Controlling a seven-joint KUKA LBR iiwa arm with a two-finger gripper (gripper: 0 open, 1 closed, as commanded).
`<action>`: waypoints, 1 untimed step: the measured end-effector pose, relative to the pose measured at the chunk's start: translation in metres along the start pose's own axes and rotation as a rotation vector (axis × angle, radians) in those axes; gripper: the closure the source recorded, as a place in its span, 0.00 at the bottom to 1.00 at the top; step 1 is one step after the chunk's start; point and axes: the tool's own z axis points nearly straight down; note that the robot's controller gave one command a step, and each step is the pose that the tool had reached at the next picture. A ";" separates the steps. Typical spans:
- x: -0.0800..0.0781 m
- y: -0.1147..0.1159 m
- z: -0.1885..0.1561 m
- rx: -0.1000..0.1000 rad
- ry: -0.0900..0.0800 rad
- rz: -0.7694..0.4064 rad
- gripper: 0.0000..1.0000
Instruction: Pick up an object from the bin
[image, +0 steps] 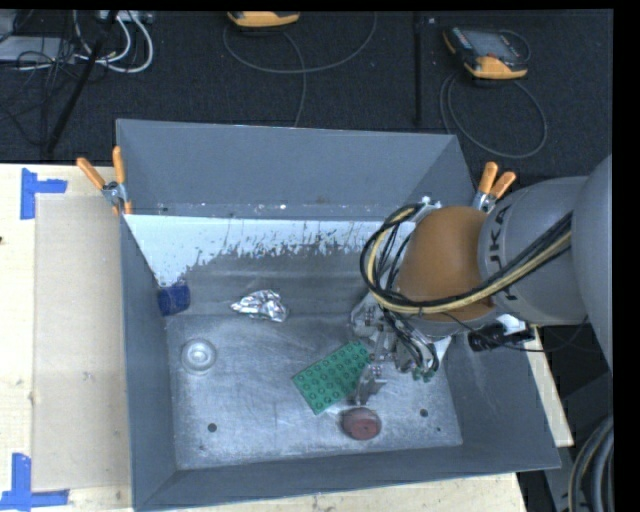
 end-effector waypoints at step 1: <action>-0.004 0.000 -0.003 0.001 0.015 -0.001 0.00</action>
Offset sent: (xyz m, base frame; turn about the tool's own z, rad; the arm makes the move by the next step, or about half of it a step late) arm 0.0000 0.0000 0.0000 0.0000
